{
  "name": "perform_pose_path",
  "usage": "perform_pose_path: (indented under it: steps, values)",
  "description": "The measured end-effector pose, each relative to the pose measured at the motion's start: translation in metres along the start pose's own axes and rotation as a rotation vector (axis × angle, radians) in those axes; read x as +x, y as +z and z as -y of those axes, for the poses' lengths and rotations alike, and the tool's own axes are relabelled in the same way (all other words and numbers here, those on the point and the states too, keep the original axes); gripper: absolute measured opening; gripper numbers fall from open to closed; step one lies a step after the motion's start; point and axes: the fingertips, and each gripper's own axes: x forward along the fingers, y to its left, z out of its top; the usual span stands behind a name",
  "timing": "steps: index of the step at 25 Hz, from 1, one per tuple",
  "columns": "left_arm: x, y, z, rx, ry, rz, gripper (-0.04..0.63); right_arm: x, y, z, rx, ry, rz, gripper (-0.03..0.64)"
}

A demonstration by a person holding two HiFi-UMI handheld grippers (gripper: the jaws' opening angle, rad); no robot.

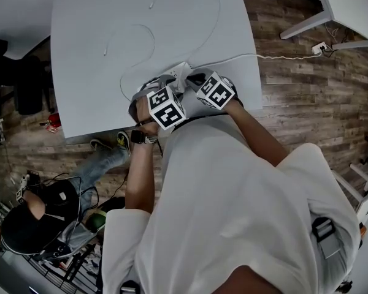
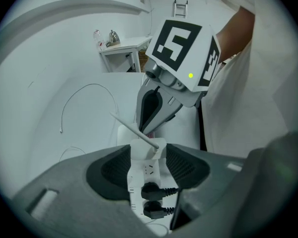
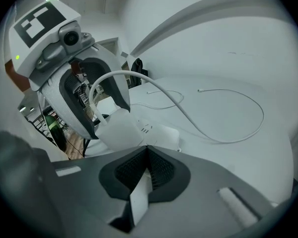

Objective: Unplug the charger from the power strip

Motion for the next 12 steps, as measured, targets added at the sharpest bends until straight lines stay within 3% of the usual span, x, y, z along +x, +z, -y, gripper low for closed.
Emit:
perform_pose_path:
  steps: [4,12]
  values:
    - [0.001,-0.001,-0.002,-0.033,-0.026,0.019,0.227,0.002,-0.001,0.000,0.000,-0.005,0.002,0.002]
    - [-0.003,-0.002,-0.012,-0.122,-0.161,0.066,0.229,0.002,0.000,0.000,-0.002,-0.007,0.007,0.002]
